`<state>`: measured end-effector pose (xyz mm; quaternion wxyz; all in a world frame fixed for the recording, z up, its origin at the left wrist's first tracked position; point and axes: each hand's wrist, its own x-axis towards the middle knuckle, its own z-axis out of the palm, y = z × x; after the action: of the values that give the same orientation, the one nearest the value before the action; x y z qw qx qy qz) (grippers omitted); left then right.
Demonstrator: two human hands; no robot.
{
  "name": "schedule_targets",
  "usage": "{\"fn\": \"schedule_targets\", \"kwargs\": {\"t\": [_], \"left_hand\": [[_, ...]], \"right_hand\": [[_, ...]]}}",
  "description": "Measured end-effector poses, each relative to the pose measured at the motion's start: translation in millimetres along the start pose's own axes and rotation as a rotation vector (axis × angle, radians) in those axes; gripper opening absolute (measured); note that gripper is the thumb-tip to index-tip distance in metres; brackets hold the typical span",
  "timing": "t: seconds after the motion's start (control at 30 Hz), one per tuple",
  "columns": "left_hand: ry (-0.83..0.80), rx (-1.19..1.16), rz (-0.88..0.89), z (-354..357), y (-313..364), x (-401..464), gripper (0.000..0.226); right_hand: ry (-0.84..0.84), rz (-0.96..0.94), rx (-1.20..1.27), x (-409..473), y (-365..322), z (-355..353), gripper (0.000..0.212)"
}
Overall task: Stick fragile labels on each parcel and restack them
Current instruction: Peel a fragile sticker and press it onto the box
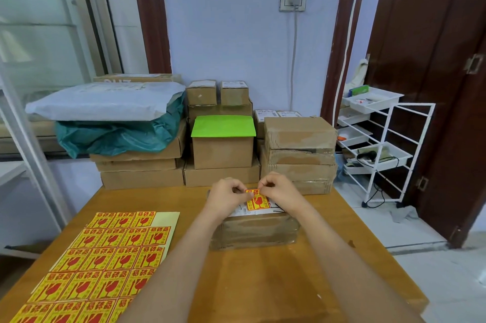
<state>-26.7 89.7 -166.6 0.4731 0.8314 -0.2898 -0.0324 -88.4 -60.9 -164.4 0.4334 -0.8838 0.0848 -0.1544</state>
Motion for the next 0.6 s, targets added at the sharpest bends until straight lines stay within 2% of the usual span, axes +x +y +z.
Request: {"fn": "schedule_targets", "kwargs": {"t": [0.27, 0.6], "left_hand": [[-0.005, 0.074, 0.036, 1.2, -0.4, 0.3, 0.015], [-0.004, 0.117, 0.040, 1.3, -0.6, 0.2, 0.016]], "right_hand": [[0.018, -0.007, -0.031, 0.0, 0.7, 1.2, 0.023], [0.012, -0.027, -0.081, 0.2, 2.2, 2.0, 0.014]]}}
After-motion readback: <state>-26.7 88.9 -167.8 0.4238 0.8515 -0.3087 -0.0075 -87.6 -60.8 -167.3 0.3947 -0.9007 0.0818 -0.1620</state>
